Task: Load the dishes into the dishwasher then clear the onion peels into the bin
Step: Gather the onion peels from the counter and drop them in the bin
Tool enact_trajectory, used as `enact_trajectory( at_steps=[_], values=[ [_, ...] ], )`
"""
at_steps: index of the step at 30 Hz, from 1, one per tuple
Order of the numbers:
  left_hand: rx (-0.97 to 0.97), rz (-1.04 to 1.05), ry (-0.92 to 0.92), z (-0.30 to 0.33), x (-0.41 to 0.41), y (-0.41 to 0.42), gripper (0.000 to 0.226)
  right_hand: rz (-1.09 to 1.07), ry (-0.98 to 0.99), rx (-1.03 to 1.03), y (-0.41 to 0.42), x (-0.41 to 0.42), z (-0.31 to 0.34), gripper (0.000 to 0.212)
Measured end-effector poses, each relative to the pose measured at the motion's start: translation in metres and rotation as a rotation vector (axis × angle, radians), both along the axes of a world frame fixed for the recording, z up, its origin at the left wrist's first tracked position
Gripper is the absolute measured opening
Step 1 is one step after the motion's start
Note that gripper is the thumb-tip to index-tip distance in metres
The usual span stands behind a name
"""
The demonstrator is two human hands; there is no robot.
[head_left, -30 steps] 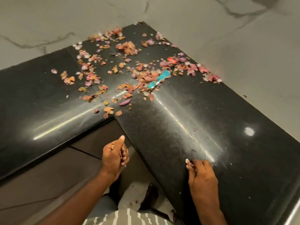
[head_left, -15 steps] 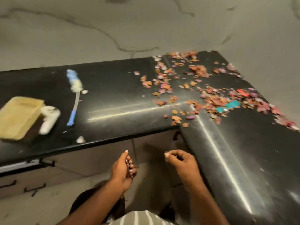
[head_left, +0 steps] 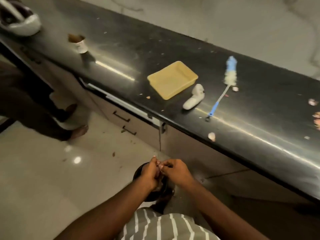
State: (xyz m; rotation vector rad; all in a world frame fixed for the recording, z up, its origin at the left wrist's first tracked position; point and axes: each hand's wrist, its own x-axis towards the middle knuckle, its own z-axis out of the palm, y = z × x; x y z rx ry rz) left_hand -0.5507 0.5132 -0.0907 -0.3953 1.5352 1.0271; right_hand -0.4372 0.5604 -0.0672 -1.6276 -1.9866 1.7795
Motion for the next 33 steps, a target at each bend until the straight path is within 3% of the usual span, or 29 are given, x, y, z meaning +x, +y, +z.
enact_trajectory(
  at_steps=[3,9,15,21,27,30,33],
  values=[
    [-0.04,0.054,0.078,-0.012,-0.036,-0.013,0.047,0.079,-0.064,-0.059,0.002,-0.035,-0.025,0.026],
    [-0.064,0.11,0.058,-0.035,-0.073,-0.024,0.04,0.147,-0.158,-0.134,0.004,-0.072,-0.057,0.039],
    [-0.02,0.076,-0.111,-0.039,-0.083,-0.023,0.047,0.062,-0.166,-0.156,0.006,-0.082,-0.06,0.023],
    [-0.159,-0.042,0.112,-0.063,-0.093,-0.021,0.019,0.021,-0.17,-0.098,0.016,-0.083,-0.065,0.027],
    [-0.242,-0.123,0.259,-0.11,-0.1,-0.037,0.028,-0.047,-0.126,-0.115,0.021,-0.083,-0.065,0.032],
    [-0.205,-0.074,0.287,-0.113,-0.101,-0.043,0.023,-0.095,-0.112,-0.084,0.02,-0.082,-0.065,0.027],
    [-0.238,-0.183,0.394,-0.098,-0.098,-0.045,0.033,-0.091,-0.122,-0.09,0.016,-0.08,-0.065,0.024]
  ],
)
